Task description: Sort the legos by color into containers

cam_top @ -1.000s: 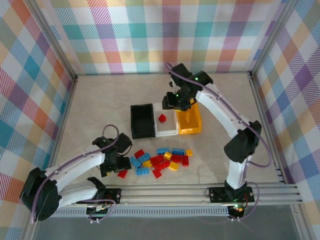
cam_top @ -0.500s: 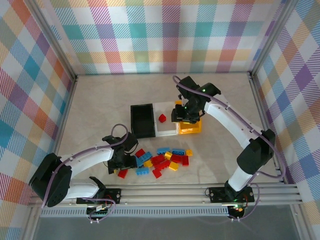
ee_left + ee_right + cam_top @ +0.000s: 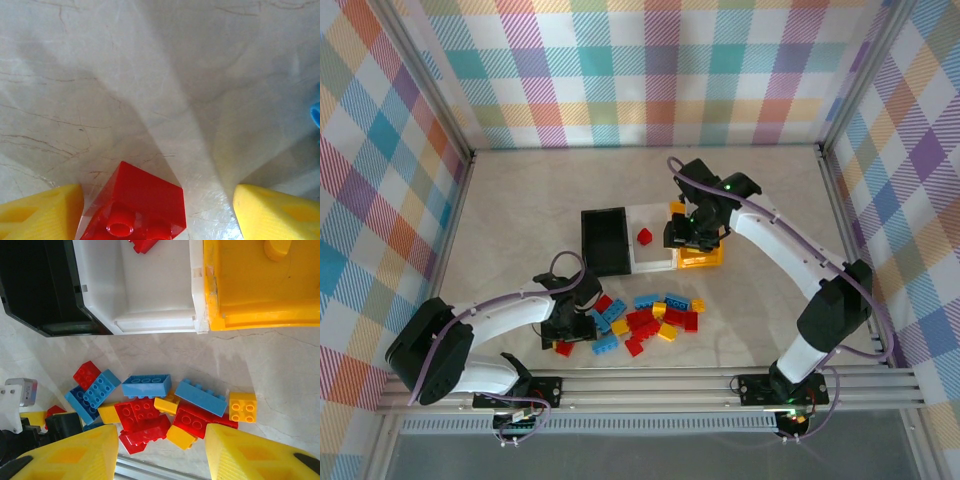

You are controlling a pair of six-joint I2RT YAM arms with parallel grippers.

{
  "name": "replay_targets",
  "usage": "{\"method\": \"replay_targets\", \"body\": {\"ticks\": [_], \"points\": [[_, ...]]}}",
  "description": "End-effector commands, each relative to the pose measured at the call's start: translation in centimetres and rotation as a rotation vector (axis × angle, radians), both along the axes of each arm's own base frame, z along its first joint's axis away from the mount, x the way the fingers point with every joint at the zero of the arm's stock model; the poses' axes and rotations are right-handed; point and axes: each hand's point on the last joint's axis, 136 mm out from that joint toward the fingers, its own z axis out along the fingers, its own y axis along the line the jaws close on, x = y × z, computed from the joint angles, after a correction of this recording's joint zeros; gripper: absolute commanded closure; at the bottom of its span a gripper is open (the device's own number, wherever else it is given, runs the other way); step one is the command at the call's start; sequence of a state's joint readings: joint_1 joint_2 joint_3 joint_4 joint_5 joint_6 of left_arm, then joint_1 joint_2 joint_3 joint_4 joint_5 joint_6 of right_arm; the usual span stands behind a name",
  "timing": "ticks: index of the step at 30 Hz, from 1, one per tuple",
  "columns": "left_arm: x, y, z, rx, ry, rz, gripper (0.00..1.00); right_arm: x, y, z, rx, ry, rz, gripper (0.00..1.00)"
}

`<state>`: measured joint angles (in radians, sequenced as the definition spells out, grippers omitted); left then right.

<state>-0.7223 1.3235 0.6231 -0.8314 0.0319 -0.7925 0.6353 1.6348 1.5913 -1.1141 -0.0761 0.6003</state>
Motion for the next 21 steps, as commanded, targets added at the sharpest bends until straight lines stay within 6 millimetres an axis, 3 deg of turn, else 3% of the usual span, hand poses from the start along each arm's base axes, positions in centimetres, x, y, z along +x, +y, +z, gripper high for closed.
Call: {"method": "replay_targets", "body": {"ticks": [1,7,21], "points": [[-1.5,1.4,-0.5,0.056,0.033,0.015,0.21,-0.5,-0.1,0.9,0.029,-0.020,-0.015,0.51],[-1.5,1.6,-0.4,0.070,0.033,0.016,0.30,-0.8,-0.2,0.6,0.028,-0.016,-0.019,0.51],[-1.1,1.9,0.1,0.086,0.007,0.014,0.69,-1.7,-1.3,0.1,0.006,-0.015,-0.018,0.51]]}}
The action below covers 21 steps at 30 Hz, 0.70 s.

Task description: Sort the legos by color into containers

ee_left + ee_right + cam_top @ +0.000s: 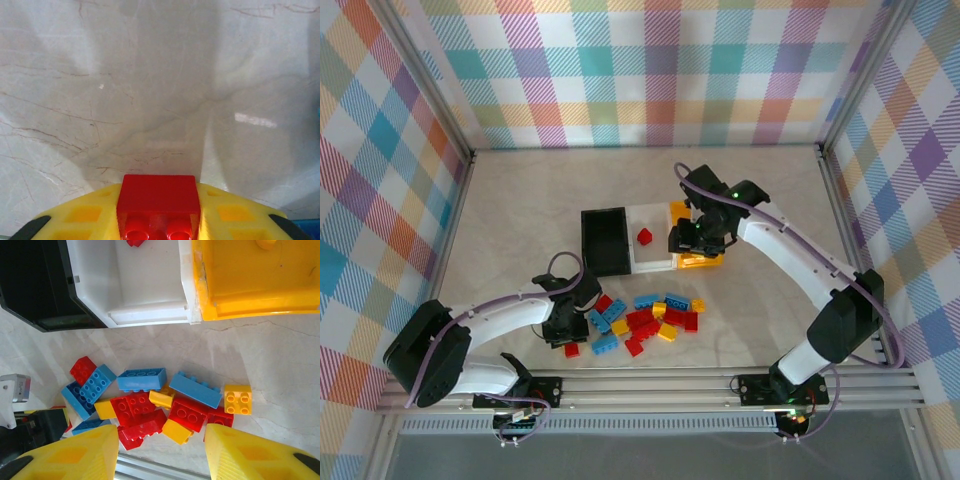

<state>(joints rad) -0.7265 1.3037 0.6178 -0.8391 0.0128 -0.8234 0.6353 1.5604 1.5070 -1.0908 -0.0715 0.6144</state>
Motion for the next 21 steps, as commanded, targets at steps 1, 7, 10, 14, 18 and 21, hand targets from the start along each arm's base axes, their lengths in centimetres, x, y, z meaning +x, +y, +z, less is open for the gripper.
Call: {"method": "replay_targets", "body": {"ticks": [1,7,10,14,18,21], "points": [[-1.1,1.6,0.1,0.076,0.022,-0.011,0.69,-0.6,-0.3,0.2,-0.001,-0.006,-0.001,0.51],[-0.1,1.6,3.0,0.067,-0.041,-0.006,0.70,-0.9,-0.7,-0.2,-0.006,-0.001,-0.002,0.51],[1.5,0.9,7.0,0.029,-0.130,-0.017,0.70,-1.2,-1.0,-0.4,-0.007,0.007,-0.004,0.51],[5.0,-1.8,14.0,-0.092,-0.310,-0.077,0.70,-1.9,-2.4,-0.9,-0.012,0.020,-0.027,0.50],[8.7,-4.9,18.6,-0.123,-0.389,-0.191,0.70,-3.4,-4.3,-1.9,-0.012,0.049,-0.058,0.50],[11.6,-8.2,19.6,-0.142,-0.389,-0.279,0.71,-4.9,-5.5,-2.5,-0.013,0.064,-0.077,0.50]]}}
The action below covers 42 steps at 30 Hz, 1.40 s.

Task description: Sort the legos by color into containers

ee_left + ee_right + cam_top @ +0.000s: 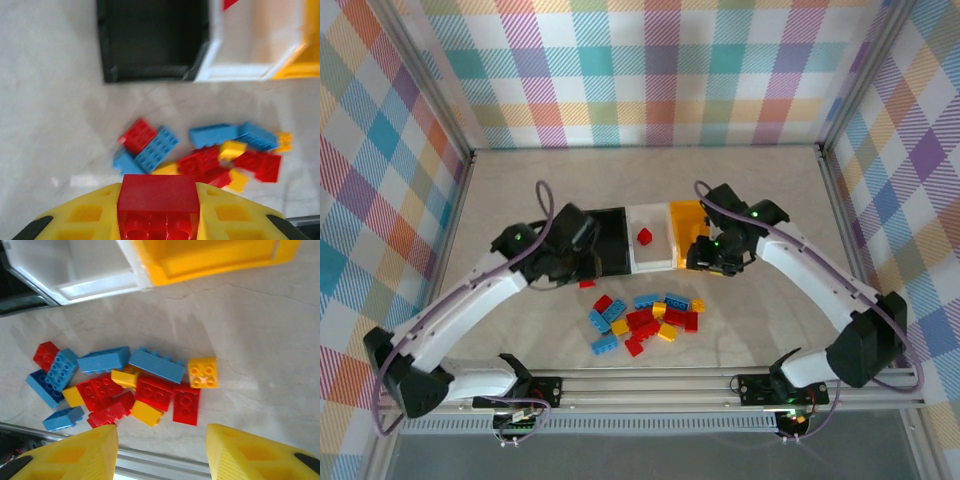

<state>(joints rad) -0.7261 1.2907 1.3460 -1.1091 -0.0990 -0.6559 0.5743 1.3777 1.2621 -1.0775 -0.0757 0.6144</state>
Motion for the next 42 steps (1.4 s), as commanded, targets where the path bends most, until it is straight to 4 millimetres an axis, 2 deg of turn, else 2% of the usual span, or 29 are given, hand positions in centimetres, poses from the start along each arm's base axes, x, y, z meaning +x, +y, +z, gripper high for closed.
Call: {"method": "replay_targets", "body": {"ticks": [1,3,9,15,21,24,29,37,42], "points": [[2.1,-2.4,-0.8,0.091,0.032,-0.144,0.71,-1.9,-1.3,-0.3,0.012,0.025,-0.024,0.50],[4.3,-4.7,-0.9,0.094,0.027,-0.191,0.72,-3.0,-2.0,-0.7,0.015,0.033,-0.040,0.50],[9.9,-10.7,-3.4,0.098,0.043,-0.286,0.74,-5.0,-3.2,-1.1,0.028,0.037,-0.063,0.50],[13.3,-14.1,-7.8,0.131,0.085,-0.337,0.75,-5.8,-3.8,-1.1,0.015,0.042,-0.056,0.50],[15.1,-15.0,-11.6,0.149,0.138,-0.337,0.76,-5.8,-3.7,-1.2,0.014,0.051,-0.051,0.50],[15.4,-15.0,-12.4,0.148,0.151,-0.333,0.76,-5.7,-3.6,-1.4,0.007,0.056,-0.043,0.50],[15.4,-14.7,-13.3,0.152,0.169,-0.328,0.75,-5.1,-3.2,-1.7,0.002,0.066,-0.027,0.50],[15.0,-14.9,-13.8,0.130,0.183,-0.310,0.58,-4.4,-2.3,-1.9,0.019,0.077,-0.013,0.50],[15.0,-14.8,-13.0,0.119,0.166,-0.303,0.52,-4.6,-2.4,-1.7,0.023,0.076,-0.014,0.50]]}}
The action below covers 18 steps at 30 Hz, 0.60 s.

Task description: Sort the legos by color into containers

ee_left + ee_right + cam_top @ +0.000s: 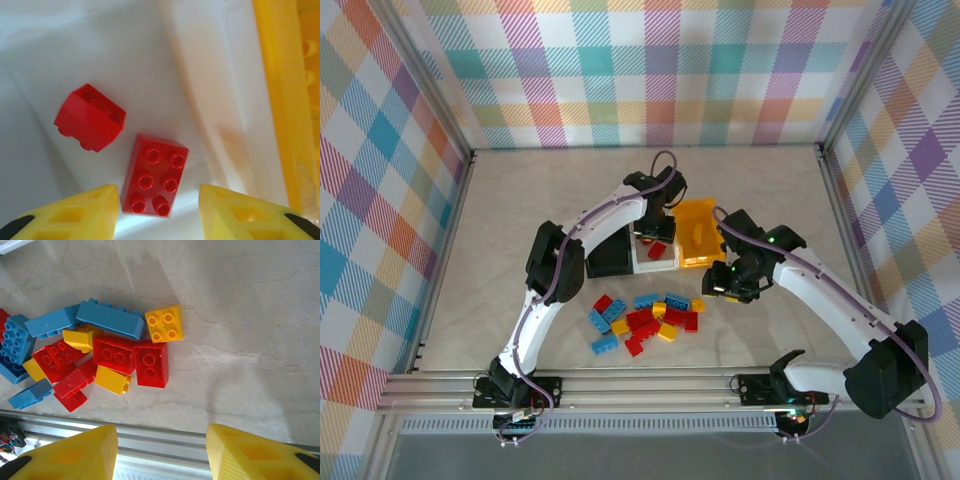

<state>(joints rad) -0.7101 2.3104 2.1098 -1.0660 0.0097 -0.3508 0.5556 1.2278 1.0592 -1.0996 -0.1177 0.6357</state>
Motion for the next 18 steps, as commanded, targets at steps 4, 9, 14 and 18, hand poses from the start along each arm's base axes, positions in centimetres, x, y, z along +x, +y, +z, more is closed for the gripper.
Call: {"method": "replay_targets", "body": {"ticks": [4,9,14,18], "points": [[-0.2,0.0,2.3,-0.048,-0.022,0.021,0.49,-0.1,0.2,1.2,0.033,-0.018,0.011,0.50],[-0.4,0.3,6.5,-0.100,-0.084,0.029,0.47,-0.4,0.4,1.3,0.050,-0.013,0.022,0.50],[-2.3,2.2,9.8,-0.120,-0.121,0.034,0.45,-0.8,0.7,0.8,0.066,0.006,0.027,0.50],[-5.5,4.7,10.4,-0.128,-0.115,0.068,0.44,-1.4,0.8,-0.2,0.074,0.045,0.024,0.50]]}}
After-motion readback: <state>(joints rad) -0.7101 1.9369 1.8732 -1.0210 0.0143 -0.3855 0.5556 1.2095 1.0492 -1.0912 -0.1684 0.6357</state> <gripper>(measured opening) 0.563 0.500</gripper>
